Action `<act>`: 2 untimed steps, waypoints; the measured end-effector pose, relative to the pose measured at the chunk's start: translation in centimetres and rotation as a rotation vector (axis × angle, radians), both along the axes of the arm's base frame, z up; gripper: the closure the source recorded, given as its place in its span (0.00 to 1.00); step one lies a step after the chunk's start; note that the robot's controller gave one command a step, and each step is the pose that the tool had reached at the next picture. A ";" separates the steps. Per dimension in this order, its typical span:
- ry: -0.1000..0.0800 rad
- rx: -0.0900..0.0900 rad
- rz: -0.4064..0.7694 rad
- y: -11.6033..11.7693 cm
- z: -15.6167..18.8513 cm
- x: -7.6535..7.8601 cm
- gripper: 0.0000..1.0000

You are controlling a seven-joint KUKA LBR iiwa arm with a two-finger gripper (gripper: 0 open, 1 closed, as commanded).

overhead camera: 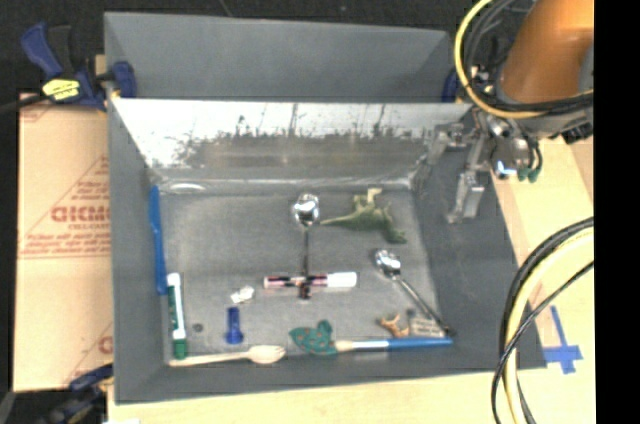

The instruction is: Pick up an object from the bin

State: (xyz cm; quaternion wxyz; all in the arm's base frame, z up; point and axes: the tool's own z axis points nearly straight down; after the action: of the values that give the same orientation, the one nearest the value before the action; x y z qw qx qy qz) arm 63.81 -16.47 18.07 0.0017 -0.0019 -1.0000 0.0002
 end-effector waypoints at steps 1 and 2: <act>-0.008 -0.002 0.004 0.1 0.6 0.2 0.00; -0.004 -0.001 -0.113 4.5 -10.9 1.6 0.00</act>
Offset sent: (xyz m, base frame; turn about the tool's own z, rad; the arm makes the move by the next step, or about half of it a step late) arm 0.0152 0.0466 -0.1107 0.1159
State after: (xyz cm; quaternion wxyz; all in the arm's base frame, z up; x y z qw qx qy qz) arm 65.40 -11.92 7.21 -0.0001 -0.0585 -0.9983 0.0006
